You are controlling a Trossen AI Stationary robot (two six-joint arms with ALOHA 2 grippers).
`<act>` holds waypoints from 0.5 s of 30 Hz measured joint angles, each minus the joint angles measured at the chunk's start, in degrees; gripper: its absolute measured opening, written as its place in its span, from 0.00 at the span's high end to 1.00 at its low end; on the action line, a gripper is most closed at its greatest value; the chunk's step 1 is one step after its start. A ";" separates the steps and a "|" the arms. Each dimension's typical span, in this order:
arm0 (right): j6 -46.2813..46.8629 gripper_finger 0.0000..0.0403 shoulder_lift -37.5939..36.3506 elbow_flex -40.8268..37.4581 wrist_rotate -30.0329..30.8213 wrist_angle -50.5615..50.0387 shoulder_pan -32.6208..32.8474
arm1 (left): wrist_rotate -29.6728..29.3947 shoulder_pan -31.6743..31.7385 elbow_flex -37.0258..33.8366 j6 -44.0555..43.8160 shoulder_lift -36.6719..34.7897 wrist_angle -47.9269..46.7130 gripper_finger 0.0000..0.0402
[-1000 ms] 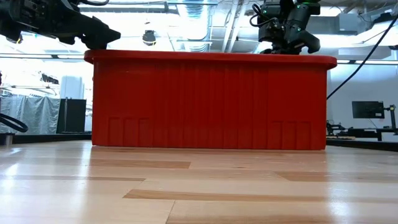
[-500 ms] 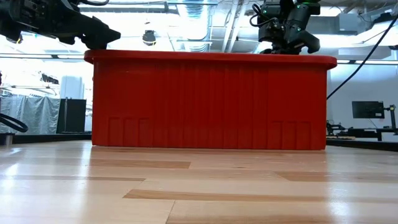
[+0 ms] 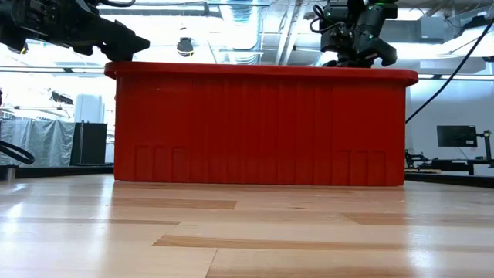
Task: Pick and place slides into bin
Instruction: Stack the slide on top of the right slide in the bin
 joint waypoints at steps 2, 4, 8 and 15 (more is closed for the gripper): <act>0.00 1.00 0.00 0.00 0.00 0.14 0.17 | 0.00 -0.01 0.01 0.02 -0.02 0.00 0.46; 0.00 1.00 0.00 0.00 0.02 0.50 0.45 | 0.00 -0.02 0.01 0.00 -0.02 0.00 0.46; 0.00 1.00 0.00 0.00 0.01 0.54 1.09 | 0.01 -0.02 0.00 0.00 0.00 0.00 0.46; 0.00 1.00 0.00 0.00 0.02 0.54 1.25 | 0.00 -0.01 0.01 0.01 -0.01 0.00 0.46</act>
